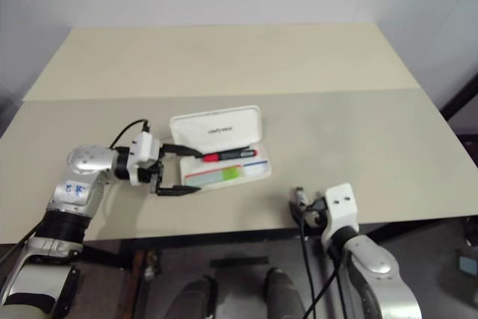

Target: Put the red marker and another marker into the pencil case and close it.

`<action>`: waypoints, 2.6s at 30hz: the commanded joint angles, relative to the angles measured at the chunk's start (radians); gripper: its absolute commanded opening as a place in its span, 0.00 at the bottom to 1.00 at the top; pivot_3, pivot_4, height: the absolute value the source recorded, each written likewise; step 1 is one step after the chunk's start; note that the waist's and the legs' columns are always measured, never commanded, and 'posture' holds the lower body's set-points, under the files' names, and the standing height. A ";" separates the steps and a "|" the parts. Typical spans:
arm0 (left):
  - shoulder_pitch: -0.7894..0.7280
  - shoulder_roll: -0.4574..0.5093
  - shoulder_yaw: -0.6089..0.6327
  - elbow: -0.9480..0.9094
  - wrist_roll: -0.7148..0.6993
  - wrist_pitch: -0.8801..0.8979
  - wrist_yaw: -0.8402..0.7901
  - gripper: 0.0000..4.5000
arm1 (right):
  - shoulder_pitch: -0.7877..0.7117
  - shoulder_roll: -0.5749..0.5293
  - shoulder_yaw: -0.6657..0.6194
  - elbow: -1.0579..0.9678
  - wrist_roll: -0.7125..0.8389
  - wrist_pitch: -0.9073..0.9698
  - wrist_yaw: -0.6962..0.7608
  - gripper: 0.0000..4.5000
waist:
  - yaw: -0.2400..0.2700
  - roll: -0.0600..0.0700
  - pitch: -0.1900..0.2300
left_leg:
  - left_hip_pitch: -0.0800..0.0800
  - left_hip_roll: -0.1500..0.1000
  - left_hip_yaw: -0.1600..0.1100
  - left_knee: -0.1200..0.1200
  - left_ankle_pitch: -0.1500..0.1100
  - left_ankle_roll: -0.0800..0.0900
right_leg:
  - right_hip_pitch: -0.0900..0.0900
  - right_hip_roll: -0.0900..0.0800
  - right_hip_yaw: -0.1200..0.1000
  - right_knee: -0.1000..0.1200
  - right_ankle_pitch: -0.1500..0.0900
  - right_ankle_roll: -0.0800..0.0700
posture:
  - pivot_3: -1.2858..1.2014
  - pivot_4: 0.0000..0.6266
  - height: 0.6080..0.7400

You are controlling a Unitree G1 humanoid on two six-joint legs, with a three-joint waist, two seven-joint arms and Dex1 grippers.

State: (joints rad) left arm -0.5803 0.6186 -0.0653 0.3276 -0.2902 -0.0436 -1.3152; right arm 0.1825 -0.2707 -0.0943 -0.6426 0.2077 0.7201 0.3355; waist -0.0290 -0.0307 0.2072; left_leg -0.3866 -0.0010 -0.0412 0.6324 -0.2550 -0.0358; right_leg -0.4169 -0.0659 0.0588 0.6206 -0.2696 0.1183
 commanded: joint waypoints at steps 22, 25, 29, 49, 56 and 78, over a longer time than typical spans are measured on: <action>0.079 0.048 0.048 -0.127 -0.011 0.028 0.055 1.00 | -0.289 -0.302 0.115 0.249 0.065 -0.279 0.432 0.08 | -0.003 0.000 0.000 | 0.002 0.001 0.000 0.000 0.000 0.000 | 0.004 0.001 0.000 -0.004 0.000 0.000 | 0.52 0.24 1.00; 0.110 0.059 0.064 -0.157 -0.015 0.038 0.076 1.00 | -0.430 -0.370 0.140 0.398 0.063 -0.340 0.555 0.08 | 0.000 0.000 0.000 | 0.003 0.002 -0.001 0.000 0.000 0.000 | 0.004 0.002 -0.001 -0.003 0.000 -0.001 | 0.52 0.24 1.00; 0.140 0.064 0.076 -0.190 -0.018 0.050 0.095 1.00 | -0.571 -0.390 0.201 0.565 0.044 -0.445 0.700 0.08 | 0.001 0.000 0.000 | 0.002 0.002 -0.003 -0.001 0.000 0.000 | 0.004 0.002 -0.002 -0.003 0.000 0.000 | 0.52 0.24 1.00; 0.247 0.089 0.136 -0.288 -0.028 0.067 0.159 1.00 | -0.993 -0.264 0.340 1.181 -0.087 -0.854 1.025 0.08 | -0.001 0.001 0.001 | 0.001 0.001 -0.002 -0.001 -0.001 -0.001 | 0.003 0.000 -0.002 -0.004 0.000 0.000 | 0.52 0.24 1.00; 0.256 0.094 0.141 -0.299 -0.032 0.069 0.168 1.00 | -1.050 -0.236 0.347 1.301 -0.130 -0.919 1.035 0.08 | -0.003 0.001 0.001 | 0.001 0.001 -0.002 -0.002 -0.001 -0.001 | 0.002 -0.001 -0.002 -0.004 0.000 0.000 | 0.52 0.24 1.00; 0.267 0.087 0.145 -0.316 -0.039 0.076 0.188 1.00 | -0.975 -0.257 0.236 1.002 0.012 -0.797 1.045 1.00 | 0.000 0.002 0.002 | 0.001 0.001 -0.002 -0.002 -0.002 -0.001 | 0.001 -0.001 -0.003 -0.003 0.000 0.000 | 0.52 0.24 1.00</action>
State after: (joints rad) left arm -0.3119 0.6997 0.0587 0.0427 -0.3066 0.0341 -1.1342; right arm -0.8336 -0.4925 0.1880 0.4617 0.1647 -0.1219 1.3805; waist -0.0292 -0.0282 0.2088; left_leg -0.3861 0.0004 -0.0434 0.6301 -0.2568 -0.0374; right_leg -0.4159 -0.0672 0.0560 0.6180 -0.2699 0.1180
